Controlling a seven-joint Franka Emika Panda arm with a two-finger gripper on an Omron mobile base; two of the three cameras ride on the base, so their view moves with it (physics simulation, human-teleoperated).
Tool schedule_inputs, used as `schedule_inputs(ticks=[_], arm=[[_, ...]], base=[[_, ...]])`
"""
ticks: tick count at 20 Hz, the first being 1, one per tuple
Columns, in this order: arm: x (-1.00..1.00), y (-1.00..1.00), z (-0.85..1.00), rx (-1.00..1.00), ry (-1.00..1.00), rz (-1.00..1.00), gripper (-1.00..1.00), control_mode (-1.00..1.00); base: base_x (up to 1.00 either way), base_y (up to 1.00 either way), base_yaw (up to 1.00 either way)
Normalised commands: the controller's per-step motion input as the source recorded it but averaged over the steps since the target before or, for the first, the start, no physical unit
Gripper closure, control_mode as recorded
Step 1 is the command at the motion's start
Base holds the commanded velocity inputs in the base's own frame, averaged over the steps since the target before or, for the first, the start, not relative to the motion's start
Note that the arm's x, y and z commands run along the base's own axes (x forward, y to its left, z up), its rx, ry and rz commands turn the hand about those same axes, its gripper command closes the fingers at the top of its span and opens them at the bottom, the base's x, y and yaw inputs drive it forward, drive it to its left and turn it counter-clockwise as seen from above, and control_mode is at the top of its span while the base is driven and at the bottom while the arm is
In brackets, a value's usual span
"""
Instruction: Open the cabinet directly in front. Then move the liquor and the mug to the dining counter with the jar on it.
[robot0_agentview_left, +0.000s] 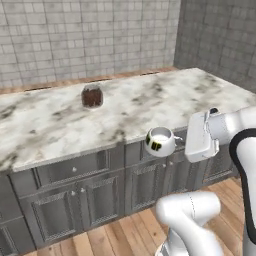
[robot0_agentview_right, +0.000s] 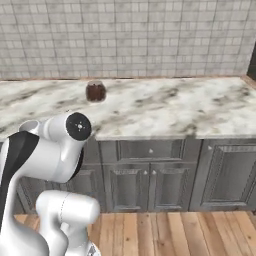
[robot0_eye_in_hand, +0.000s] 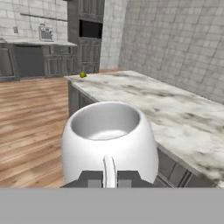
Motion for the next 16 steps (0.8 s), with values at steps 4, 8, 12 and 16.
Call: schedule_inputs(ticks=[4,8,12,16], arm=[[0.00,0.00,0.00,0.00,0.00,0.00,1.00,1.00],[0.00,0.00,0.00,0.00,0.00,0.00,1.00,1.00],[0.00,0.00,0.00,0.00,0.00,0.00,1.00,1.00],[0.00,0.00,0.00,0.00,0.00,0.00,1.00,1.00]], base=[[0.81,-1.00,0.32],[0.76,-1.00,0.28],[0.78,-0.78,0.21],[0.61,-0.14,0.02]])
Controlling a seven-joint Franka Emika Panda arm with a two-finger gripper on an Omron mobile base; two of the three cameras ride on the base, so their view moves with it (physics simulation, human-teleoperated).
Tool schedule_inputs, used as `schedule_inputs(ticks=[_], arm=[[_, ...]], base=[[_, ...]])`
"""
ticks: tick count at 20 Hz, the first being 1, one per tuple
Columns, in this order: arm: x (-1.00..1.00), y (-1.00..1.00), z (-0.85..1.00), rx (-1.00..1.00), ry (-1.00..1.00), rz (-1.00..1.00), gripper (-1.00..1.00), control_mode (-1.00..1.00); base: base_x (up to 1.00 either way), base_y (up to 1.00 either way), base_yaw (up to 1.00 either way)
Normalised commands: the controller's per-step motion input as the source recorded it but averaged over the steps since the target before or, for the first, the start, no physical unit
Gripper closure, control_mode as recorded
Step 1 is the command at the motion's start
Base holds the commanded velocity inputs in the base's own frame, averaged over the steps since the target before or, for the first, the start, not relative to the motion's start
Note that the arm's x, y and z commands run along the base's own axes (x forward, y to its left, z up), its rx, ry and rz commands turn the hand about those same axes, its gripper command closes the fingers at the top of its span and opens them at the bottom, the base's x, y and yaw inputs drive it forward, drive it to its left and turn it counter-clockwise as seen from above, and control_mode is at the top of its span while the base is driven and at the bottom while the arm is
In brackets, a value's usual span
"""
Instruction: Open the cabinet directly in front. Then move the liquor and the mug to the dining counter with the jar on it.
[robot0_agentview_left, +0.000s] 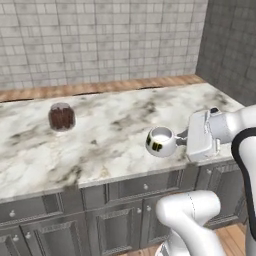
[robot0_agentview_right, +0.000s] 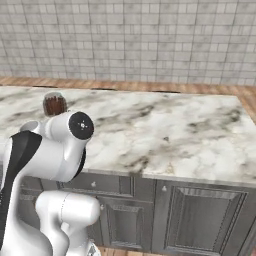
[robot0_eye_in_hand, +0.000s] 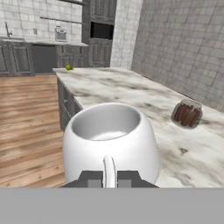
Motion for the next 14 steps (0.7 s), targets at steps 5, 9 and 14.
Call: schedule_inputs(ticks=[5,9,14], arm=[[0.00,0.00,0.00,0.00,0.00,0.00,1.00,1.00],[0.00,0.00,0.00,0.00,0.00,0.00,1.00,1.00],[0.00,0.00,0.00,0.00,0.00,0.00,1.00,1.00]], base=[[0.23,0.26,-0.19],[0.16,0.33,-0.09],[0.18,0.77,-0.05]])
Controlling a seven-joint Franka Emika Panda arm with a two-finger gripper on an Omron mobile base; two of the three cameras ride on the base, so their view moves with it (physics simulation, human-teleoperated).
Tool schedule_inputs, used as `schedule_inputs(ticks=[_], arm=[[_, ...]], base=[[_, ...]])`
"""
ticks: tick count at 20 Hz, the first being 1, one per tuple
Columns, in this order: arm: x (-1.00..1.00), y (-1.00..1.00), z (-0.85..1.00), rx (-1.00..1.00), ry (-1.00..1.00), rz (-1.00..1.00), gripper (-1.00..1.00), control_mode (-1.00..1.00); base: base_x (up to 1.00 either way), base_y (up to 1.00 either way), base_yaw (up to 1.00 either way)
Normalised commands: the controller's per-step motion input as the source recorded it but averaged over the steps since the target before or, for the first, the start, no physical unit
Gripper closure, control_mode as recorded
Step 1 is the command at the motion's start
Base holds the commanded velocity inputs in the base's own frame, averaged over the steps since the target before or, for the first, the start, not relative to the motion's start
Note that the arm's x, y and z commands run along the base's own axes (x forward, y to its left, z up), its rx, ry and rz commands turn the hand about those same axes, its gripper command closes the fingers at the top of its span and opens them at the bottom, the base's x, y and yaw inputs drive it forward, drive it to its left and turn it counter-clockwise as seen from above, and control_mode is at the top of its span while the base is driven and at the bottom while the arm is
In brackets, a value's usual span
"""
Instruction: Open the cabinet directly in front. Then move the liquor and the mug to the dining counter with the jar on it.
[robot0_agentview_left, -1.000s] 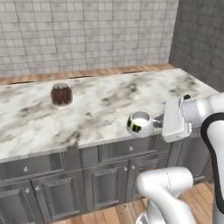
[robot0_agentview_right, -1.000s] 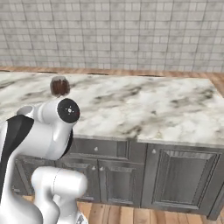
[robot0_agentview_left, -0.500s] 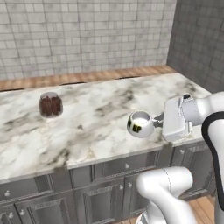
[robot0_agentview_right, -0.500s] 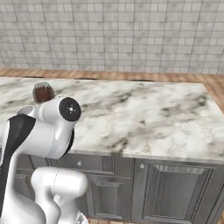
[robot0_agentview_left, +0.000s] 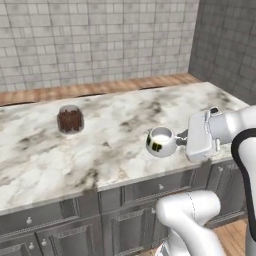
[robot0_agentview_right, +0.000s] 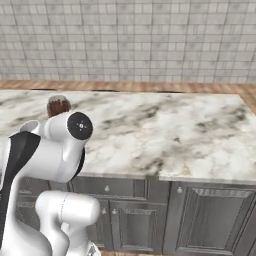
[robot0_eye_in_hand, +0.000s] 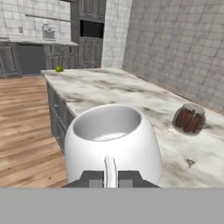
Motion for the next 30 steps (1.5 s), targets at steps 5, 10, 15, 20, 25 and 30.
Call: schedule_inputs(ticks=[5,10,15,20,25,30], arm=[[0.00,0.00,0.00,0.00,0.00,0.00,1.00,1.00],[0.00,0.00,0.00,0.00,0.00,0.00,1.00,1.00],[0.00,0.00,0.00,0.00,0.00,0.00,1.00,1.00],[0.04,0.00,0.00,0.00,0.00,0.01,1.00,-1.00],[0.34,-0.01,-0.05,0.00,0.00,0.05,1.00,-1.00],[0.56,0.00,-0.24,0.00,0.02,0.06,1.00,-1.00]], base=[[0.35,0.34,0.00],[0.59,0.00,0.00],[0.37,-0.01,0.02],[0.16,0.00,0.00],[0.00,0.00,0.00],[0.00,0.00,0.00]])
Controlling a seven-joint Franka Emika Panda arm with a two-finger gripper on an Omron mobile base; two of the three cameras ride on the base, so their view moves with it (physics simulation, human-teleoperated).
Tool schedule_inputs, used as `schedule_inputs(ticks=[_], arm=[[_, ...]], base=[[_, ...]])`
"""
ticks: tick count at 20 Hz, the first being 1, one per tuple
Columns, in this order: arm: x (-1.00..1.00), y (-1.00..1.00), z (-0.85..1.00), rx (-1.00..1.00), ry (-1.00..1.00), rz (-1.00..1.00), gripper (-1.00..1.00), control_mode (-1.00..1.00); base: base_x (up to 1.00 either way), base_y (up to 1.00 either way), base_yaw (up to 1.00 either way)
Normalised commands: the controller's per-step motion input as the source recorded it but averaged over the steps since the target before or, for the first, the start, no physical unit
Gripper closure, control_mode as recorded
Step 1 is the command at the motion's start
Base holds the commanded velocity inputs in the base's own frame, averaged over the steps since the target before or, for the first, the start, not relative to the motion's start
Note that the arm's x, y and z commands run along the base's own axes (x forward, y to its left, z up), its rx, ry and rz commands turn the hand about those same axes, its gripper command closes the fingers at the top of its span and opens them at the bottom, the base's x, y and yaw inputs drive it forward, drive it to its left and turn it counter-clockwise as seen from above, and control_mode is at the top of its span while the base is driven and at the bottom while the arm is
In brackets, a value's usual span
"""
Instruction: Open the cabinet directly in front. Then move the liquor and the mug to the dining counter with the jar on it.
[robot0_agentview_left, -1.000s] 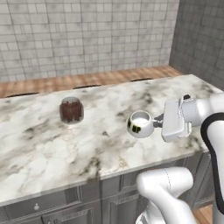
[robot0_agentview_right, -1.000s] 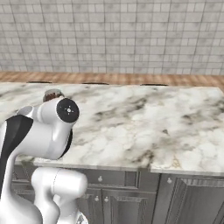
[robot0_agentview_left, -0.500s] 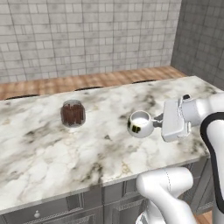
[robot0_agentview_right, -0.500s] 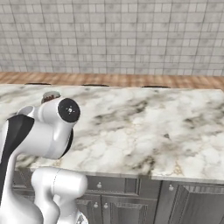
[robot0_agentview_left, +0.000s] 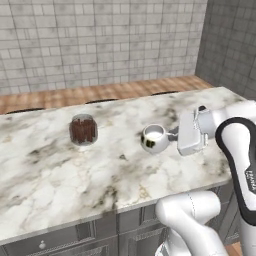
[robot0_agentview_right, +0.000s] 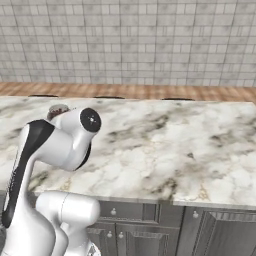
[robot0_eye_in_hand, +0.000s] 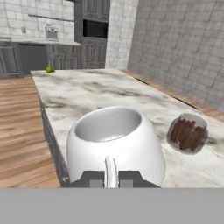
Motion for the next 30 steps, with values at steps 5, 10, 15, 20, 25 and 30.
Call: schedule_inputs(ticks=[5,10,15,20,25,30], arm=[[0.74,0.00,-0.46,-0.02,0.11,0.04,1.00,-1.00],[0.33,0.01,-0.51,-0.09,0.21,0.07,1.00,-1.00],[0.18,0.03,-0.13,-0.01,0.06,-0.03,1.00,-1.00],[0.42,0.12,-0.22,0.00,0.00,-0.19,1.00,-1.00],[0.23,0.13,-0.16,0.00,0.00,-0.16,1.00,-1.00],[0.18,0.02,-0.02,0.00,0.01,0.00,1.00,-1.00]], base=[[0.00,0.00,0.00],[0.00,0.00,0.00],[0.00,0.00,0.00],[0.00,0.00,0.00],[0.00,0.00,0.00],[0.00,0.00,0.00]])
